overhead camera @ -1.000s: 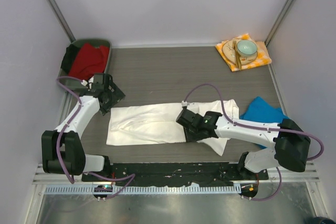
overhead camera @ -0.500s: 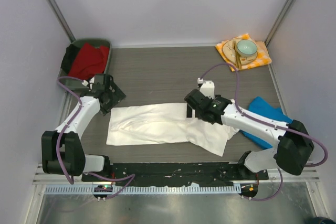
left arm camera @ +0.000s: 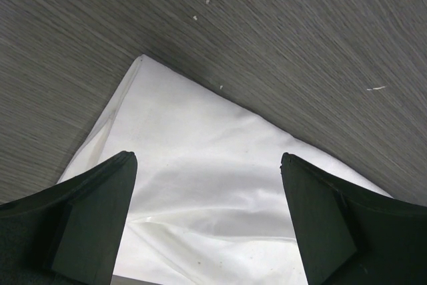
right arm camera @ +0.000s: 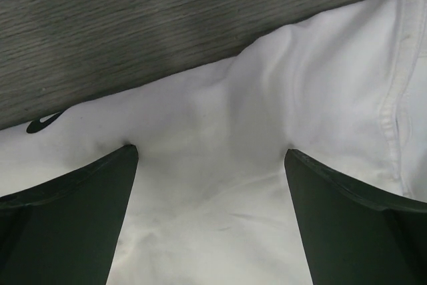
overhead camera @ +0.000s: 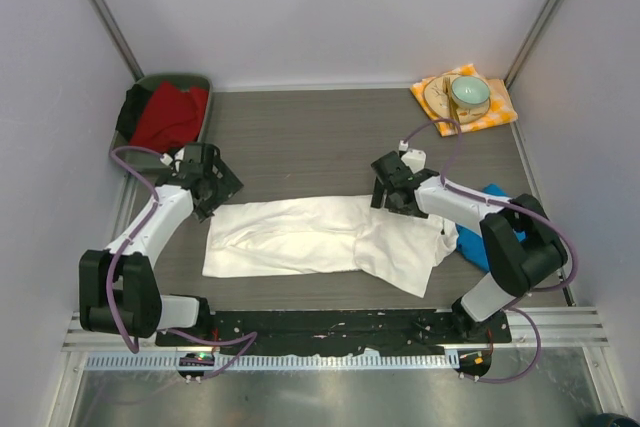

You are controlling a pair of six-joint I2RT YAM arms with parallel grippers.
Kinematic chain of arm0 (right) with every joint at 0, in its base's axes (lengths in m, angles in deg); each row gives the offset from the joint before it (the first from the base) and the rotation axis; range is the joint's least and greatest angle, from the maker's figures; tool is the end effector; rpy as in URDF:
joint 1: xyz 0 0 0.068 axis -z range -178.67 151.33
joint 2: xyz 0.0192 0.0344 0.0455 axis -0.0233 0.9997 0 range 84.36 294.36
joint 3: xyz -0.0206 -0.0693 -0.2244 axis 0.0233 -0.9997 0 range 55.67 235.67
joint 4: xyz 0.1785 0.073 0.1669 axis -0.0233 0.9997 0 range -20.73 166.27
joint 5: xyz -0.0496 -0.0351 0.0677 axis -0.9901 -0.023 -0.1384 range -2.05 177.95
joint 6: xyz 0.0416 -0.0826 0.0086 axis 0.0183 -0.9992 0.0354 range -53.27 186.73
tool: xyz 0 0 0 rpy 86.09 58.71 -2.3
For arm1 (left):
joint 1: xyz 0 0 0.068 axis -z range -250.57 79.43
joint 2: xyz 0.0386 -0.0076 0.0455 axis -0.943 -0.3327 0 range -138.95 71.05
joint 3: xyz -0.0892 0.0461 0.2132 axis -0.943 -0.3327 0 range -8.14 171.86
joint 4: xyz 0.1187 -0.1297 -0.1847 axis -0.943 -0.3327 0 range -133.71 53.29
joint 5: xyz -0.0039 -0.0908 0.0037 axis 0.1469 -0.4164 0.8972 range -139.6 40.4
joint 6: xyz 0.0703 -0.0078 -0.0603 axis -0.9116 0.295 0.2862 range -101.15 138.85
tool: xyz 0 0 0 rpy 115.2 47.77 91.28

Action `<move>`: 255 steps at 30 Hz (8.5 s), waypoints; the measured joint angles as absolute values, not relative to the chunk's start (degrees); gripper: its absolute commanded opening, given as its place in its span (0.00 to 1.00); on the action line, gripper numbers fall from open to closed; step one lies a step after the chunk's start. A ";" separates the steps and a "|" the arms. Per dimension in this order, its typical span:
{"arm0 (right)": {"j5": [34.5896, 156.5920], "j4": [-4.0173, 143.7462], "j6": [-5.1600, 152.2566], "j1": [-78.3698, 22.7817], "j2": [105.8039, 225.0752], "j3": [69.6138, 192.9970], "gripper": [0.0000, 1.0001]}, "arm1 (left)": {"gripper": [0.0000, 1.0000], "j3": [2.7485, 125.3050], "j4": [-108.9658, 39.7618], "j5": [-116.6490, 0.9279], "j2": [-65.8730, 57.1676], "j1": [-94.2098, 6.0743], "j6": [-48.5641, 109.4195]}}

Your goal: Fold and stack the t-shirts

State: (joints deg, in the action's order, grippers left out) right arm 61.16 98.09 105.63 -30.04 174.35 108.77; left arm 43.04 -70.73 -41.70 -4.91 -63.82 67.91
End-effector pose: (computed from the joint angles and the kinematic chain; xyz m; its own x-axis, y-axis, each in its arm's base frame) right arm 0.2823 0.1281 0.1085 -0.7981 0.1698 -0.5781 0.2502 0.9662 -0.0616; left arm 0.2873 -0.0224 0.1526 -0.5911 -0.6835 -0.4282 -0.6118 0.7260 -0.3142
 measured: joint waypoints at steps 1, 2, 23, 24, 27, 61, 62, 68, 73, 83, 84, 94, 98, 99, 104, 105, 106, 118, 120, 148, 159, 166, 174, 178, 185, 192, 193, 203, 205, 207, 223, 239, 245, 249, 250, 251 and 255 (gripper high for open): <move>61.80 97.41 105.65 -29.50 174.92 108.73 0.98 | 0.93 42.84 -70.75 -41.68 -4.91 -63.74 67.91; 62.43 96.82 105.65 -28.93 175.36 108.69 0.98 | 0.93 42.49 -70.73 -41.65 -4.91 -63.56 67.93; 67.39 92.14 102.31 -23.14 180.37 110.17 0.98 | 0.91 40.87 -70.38 -37.65 -16.80 -58.45 68.71; 67.39 92.10 102.17 -23.11 180.72 110.52 0.98 | 0.90 41.37 -70.42 -37.17 -17.39 -58.36 68.87; 67.44 91.95 101.67 -22.96 182.31 112.18 0.98 | 0.90 42.97 -71.14 -36.06 -19.27 -58.27 69.11; 74.28 97.45 95.51 -35.46 190.97 136.31 1.00 | 0.92 63.58 -75.40 -35.32 -13.24 -59.08 66.73; 76.00 97.08 95.53 -37.19 191.01 137.27 0.99 | 0.93 63.30 -75.64 -35.36 -12.15 -59.17 66.62; 83.79 94.66 95.60 -42.02 196.80 145.40 1.00 | 0.93 60.30 -77.30 -36.19 -8.41 -61.57 66.18; 87.87 91.97 95.95 -42.59 206.11 151.35 1.00 | 0.93 58.23 -78.16 -37.70 -5.61 -64.70 65.30; 93.21 88.51 97.30 -44.29 212.01 156.75 1.00 | 0.93 56.32 -78.38 -39.99 -0.25 -69.70 62.88; 93.32 88.54 97.30 -44.62 212.01 156.81 1.00 | 0.93 56.17 -78.33 -40.28 -0.25 -69.92 62.70; 93.10 87.88 97.13 -47.77 211.64 153.16 1.00 | 0.93 53.61 -78.03 -42.77 -0.23 -70.01 62.18; 92.97 86.94 97.19 -48.34 209.85 150.34 1.00 | 0.93 52.19 -77.72 -43.45 -0.17 -70.01 62.55; 92.81 86.77 97.19 -48.51 209.37 149.60 1.00 | 0.93 51.93 -77.68 -43.64 -0.10 -70.01 62.68; 91.26 86.53 97.17 -49.63 206.90 146.15 1.00 | 0.93 51.49 -77.63 -43.80 0.34 -70.01 63.36; 90.78 86.59 97.13 -49.93 206.29 145.38 1.00 | 0.93 51.49 -77.65 -43.84 0.49 -70.01 63.40; 90.43 86.83 97.04 -50.19 205.65 144.73 1.00 | 0.92 51.49 -77.65 -43.86 0.64 -70.01 63.40; 86.69 88.30 96.82 -52.18 199.69 142.78 1.00 | 0.92 50.60 -77.48 -43.86 1.76 -70.01 63.45; 86.39 88.54 96.82 -52.56 199.23 142.76 1.00 | 0.92 49.77 -77.48 -43.86 1.93 -70.01 63.45; 85.45 88.67 96.34 -53.69 196.78 142.26 1.00 | 0.45 34.29 -70.88 -49.41 4.84 -70.01 68.89; 84.99 88.67 95.27 -53.67 196.78 142.24 1.00 | 0.39 32.06 -67.05 -47.32 1.38 -70.01 71.45; 85.03 88.67 94.66 -53.56 196.78 142.24 1.00 | 0.27 30.86 -65.17 -45.11 -0.10 -70.01 73.85; 85.08 88.62 93.74 -52.95 196.78 141.71 1.00 | 0.27 30.88 -63.08 -42.31 -1.00 -70.01 75.95; 85.12 88.65 93.56 -52.66 196.78 141.16 1.00 | 0.29 30.93 -62.66 -41.83 -1.11 -70.01 76.89; 85.51 88.60 93.56 -52.42 196.78 141.03 1.00 | 0.29 30.95 -61.70 -41.72 -2.99 -69.99 77.24; 85.60 88.60 93.56 -52.40 196.78 140.95 1.00 | 0.17 30.95 -60.58 -41.72 -3.80 -69.92 77.46; 85.62 88.60 93.56 -52.32 196.78 140.95 1.00 | 0.09 30.95 -60.39 -41.74 -3.95 -69.92 77.61; 85.75 88.51 93.56 -51.90 197.02 140.95 1.00 | 0.00 30.95 -59.19 -41.63 -4.67 -69.88 78.79; 85.88 88.49 93.56 -51.79 197.20 140.95 1.00 | 0.00 30.95 -59.16 -41.57 -4.67 -69.88 78.90; 86.10 88.49 93.56 -51.75 197.39 140.95 1.00 | 0.00 31.17 -59.25 -41.20 -4.67 -69.88 78.94; 86.76 86.04 93.58 -51.42 197.74 140.92 1.00 | 0.00 37.24 -60.45 -38.79 -3.97 -69.88 78.90; 91.72 79.60 94.59 -51.03 204.52 141.32 1.00 | 0.00 38.82 -62.70 -37.55 -0.84 -69.94 78.38; 91.70 79.51 94.70 -51.03 204.32 141.32 0.99 | 0.00 38.82 -63.38 -37.33 -0.19 -69.94 78.16; 91.70 79.55 94.70 -51.05 203.56 141.32 1.00 | 0.00 38.82 -63.56 -37.13 0.14 -69.94 78.13; 91.70 79.62 94.70 -51.05 203.21 141.32 1.00 | 0.00 38.82 -63.62 -37.13 0.25 -69.94 78.11; 91.70 79.62 94.70 -51.05 202.88 141.32 1.00 | 0.00 38.82 -63.64 -37.13 0.34 -69.94 78.11; 91.72 79.86 94.68 -51.05 200.89 141.38 0.99 | 0.00 38.90 -64.04 -37.13 1.17 -69.94 77.94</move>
State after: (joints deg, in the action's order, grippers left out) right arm 91.72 79.86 94.68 -51.05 200.89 141.38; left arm 38.90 -64.04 -37.13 1.17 -69.94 77.94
